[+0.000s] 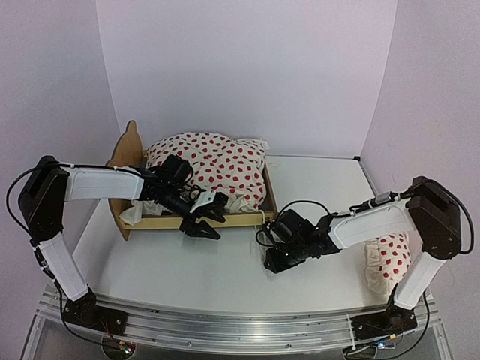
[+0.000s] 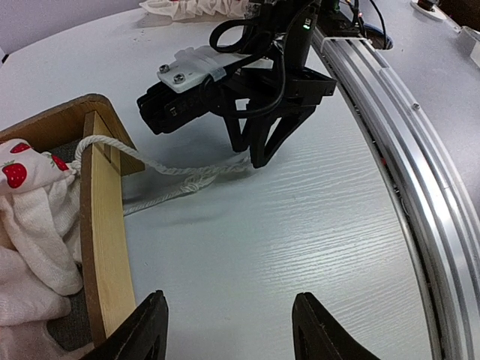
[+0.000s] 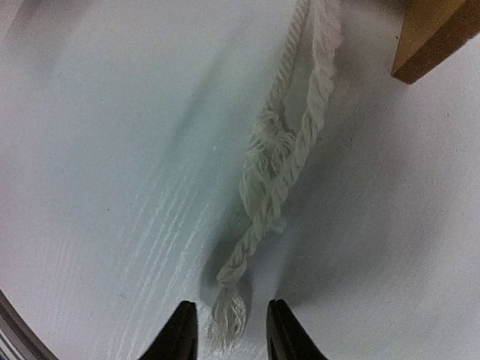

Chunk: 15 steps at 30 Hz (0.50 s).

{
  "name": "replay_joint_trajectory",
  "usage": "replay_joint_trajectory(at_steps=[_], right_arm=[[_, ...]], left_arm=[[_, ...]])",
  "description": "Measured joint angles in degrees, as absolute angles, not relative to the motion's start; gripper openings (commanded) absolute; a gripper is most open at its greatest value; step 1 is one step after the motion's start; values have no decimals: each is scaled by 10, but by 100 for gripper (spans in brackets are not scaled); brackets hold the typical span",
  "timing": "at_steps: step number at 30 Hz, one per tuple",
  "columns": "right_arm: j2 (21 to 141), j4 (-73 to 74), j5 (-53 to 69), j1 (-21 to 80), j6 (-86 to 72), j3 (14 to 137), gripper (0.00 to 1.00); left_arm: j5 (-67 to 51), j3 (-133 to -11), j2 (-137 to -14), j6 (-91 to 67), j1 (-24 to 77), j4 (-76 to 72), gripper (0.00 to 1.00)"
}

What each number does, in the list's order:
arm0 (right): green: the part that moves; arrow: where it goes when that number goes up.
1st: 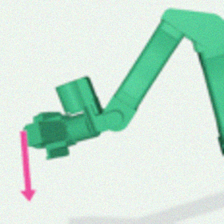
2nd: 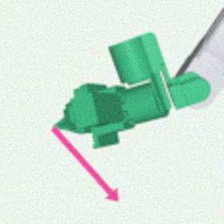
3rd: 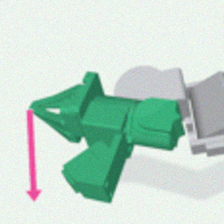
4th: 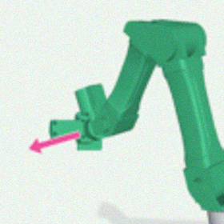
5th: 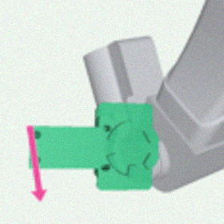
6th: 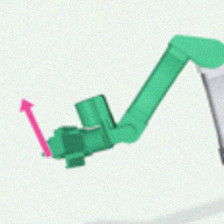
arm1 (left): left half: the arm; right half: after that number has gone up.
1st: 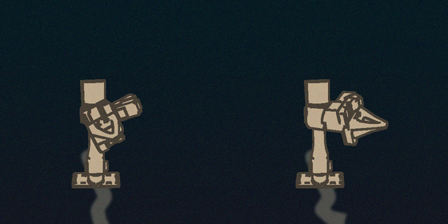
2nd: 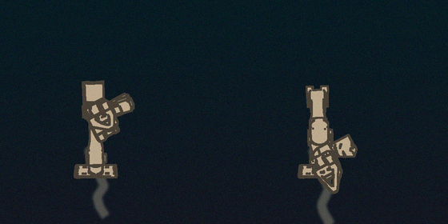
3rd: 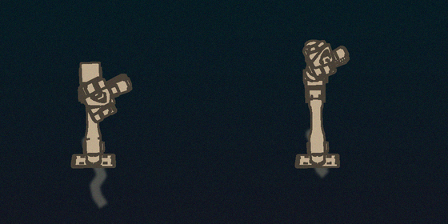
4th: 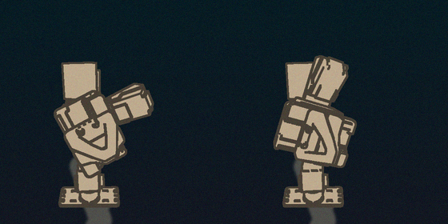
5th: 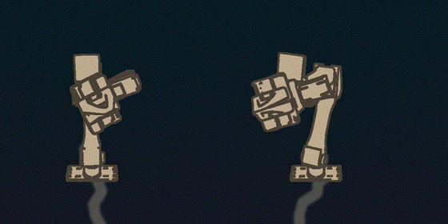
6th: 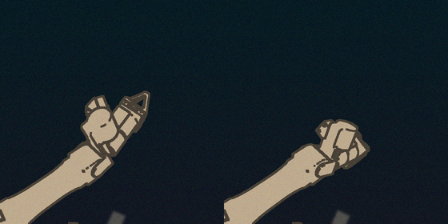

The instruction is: Set up the pet bed

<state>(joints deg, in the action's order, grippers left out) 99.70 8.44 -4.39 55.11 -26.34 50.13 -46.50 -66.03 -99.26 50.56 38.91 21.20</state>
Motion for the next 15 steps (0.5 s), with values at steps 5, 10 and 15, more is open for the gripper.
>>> replay_joint_trajectory(at_steps=[5, 10, 15], right_arm=[[1004, 86, -66, 551, -284, 502, 0], [1003, 119, -82, 548, -285, 513, 0], [976, 162, -75, 522, -285, 517, 0]], left_arm=[[-446, -622, -998, 501, 415, 129, 56], [-420, -645, -1045, 520, 459, 93, 56], [-375, -712, -1130, 540, 507, 96, 56]])
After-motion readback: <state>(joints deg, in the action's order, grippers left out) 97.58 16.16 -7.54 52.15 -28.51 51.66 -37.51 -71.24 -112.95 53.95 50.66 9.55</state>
